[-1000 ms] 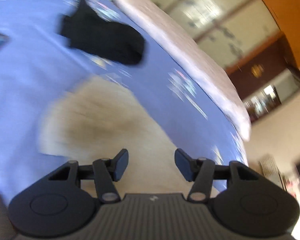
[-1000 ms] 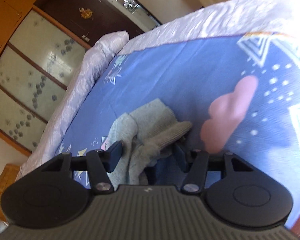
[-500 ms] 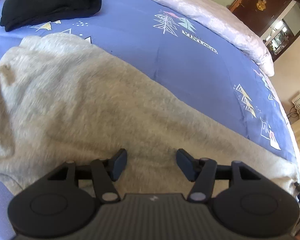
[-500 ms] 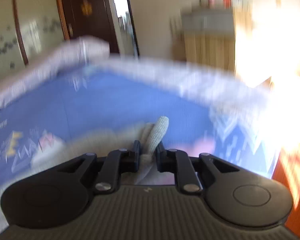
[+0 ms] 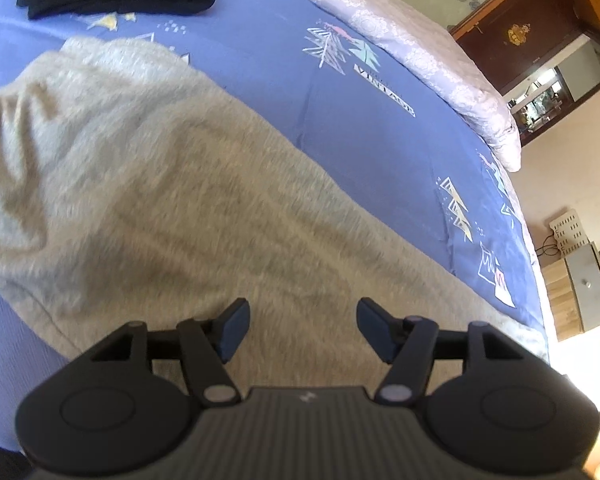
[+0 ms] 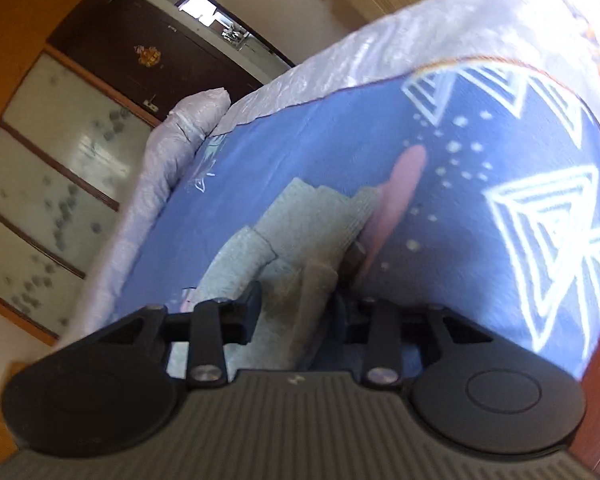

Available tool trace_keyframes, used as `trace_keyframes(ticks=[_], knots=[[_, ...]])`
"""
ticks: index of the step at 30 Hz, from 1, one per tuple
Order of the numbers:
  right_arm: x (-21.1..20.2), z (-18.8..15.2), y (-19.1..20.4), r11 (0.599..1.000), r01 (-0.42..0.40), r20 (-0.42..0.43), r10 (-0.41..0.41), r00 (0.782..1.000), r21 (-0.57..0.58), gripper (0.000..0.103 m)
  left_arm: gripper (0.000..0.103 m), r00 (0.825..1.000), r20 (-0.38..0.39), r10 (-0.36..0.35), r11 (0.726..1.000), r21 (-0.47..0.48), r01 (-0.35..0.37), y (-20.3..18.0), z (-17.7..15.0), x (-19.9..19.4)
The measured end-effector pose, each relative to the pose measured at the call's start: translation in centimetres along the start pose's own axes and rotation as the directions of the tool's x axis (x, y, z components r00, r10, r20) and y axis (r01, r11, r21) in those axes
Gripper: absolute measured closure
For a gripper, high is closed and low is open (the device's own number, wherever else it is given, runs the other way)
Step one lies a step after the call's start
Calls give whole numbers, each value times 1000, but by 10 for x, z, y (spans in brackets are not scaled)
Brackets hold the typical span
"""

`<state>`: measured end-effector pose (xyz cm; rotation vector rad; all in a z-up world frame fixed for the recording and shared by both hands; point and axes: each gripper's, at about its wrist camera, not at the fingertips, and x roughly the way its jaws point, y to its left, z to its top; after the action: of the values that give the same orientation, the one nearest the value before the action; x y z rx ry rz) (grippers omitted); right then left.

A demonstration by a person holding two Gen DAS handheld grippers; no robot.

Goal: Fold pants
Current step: 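Lay the grey leg flat with the right gripper while the left gripper grasps the hem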

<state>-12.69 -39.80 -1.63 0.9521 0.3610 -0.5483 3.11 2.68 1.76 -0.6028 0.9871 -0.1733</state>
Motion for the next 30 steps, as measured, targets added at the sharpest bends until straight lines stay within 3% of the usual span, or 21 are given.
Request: trace_keyframes(ticks=[3,5,7,10,13,16,19,21,23,24,25,26,27,28,30], knots=[[13,0,8,994,35,19,-33,999,-99,70,43,1000,3,-9,1000,11,9,-2,-4,-1],[12,1,9,994,44,16,-42,999,-98,85,43,1000,17,-9,999,39,8,-6,-6,-4],[1,2,9,997,32,16,-31,999,-69,87,43,1000,25,-17,999,52,16,-8,-7,-8],[-34,-3,37,985,-38,67,50,996,-170,87,43,998,36,-48,997,54,46,-8,-3,-15],[-56,-23,92,933,-146,41,169,985,-330,87,43,995,52,-88,995,48,85,-8,0,-22],[-78,-68,144,818,-272,-78,271,959,-507,87,43,989,63,-137,990,34,135,-8,1,-25],[-85,-131,183,671,-404,-258,312,914,-621,87,43,987,58,-153,988,22,152,-4,-2,-23],[-79,-179,201,543,-455,-363,275,890,-706,86,43,988,47,-148,989,5,148,1,-5,-20],[-63,-233,211,379,-497,-473,163,866,-780,70,43,988,34,-148,989,-20,149,7,-9,-19],[-57,-259,210,286,-489,-484,95,870,-824,61,43,988,30,-150,988,-31,151,10,-11,-19],[-67,-272,207,213,-419,-395,148,907,-883,58,43,988,30,-154,987,-38,155,13,-12,-20],[-74,-278,208,159,-407,-383,159,910,-900,54,43,987,33,-157,987,-37,159,14,-13,-22],[-78,-276,210,145,-435,-412,167,896,-888,53,42,987,39,-159,987,-32,160,14,-13,-23],[-82,-265,210,171,-479,-448,190,873,-861,48,42,986,46,-161,986,-30,162,14,-11,-25],[-87,-235,208,272,-602,-548,254,797,-751,45,42,981,51,-184,982,-25,186,11,-7,-24]])
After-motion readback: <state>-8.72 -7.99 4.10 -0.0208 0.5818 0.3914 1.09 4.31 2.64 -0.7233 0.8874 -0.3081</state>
